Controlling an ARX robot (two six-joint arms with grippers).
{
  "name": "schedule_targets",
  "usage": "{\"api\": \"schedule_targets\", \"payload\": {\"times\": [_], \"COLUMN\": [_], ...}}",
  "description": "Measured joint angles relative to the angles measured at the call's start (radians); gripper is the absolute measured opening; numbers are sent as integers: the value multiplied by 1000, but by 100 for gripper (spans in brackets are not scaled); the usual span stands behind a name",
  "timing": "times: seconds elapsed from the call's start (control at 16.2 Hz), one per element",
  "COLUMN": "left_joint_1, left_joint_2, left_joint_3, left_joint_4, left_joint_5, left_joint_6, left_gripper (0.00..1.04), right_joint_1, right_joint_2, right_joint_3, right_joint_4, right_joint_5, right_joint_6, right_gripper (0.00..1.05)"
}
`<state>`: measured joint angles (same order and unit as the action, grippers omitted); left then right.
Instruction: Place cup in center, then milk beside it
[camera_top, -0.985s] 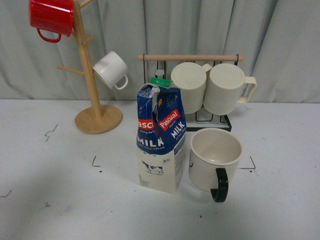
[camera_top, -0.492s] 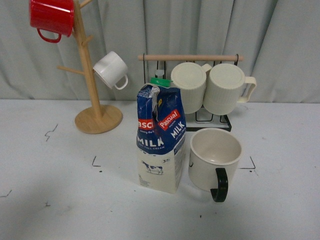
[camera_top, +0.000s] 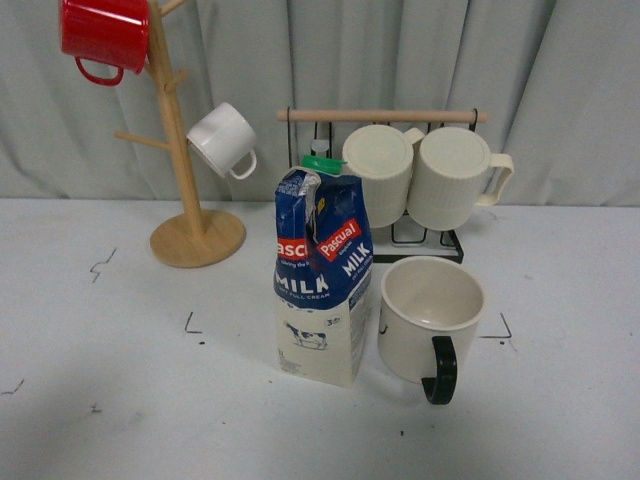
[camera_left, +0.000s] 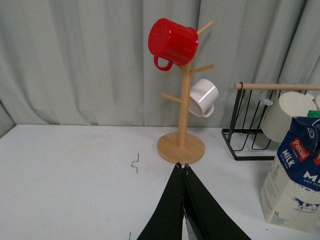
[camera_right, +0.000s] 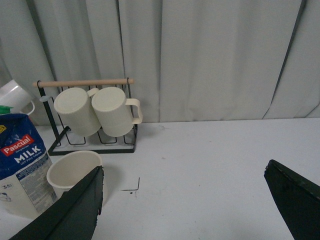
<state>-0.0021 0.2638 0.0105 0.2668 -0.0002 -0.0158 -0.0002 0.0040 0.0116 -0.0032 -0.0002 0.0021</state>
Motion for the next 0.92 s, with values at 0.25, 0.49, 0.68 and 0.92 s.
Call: {"api": "schedule_targets", "payload": {"times": [0.25, 0.49, 0.68, 0.92], "left_joint_1": [0, 0, 0, 0], "left_joint_2": [-64, -259, -258, -258], "left_joint_3": [0, 3, 0, 0], "left_joint_4": [-66, -268, -267, -270], "left_joint_5": [0, 0, 0, 0], "left_joint_6": [0, 0, 1, 0], "left_gripper": [2, 2, 2, 34], "right_joint_1": [0, 0, 0, 0], "right_joint_2": [0, 0, 0, 0], "right_joint_3": [0, 0, 0, 0], "right_joint_4": [0, 1, -1, 0], "right_joint_5": [0, 0, 0, 0], "right_joint_6": [0, 0, 0, 0], "right_gripper": [98, 98, 98, 98]}}
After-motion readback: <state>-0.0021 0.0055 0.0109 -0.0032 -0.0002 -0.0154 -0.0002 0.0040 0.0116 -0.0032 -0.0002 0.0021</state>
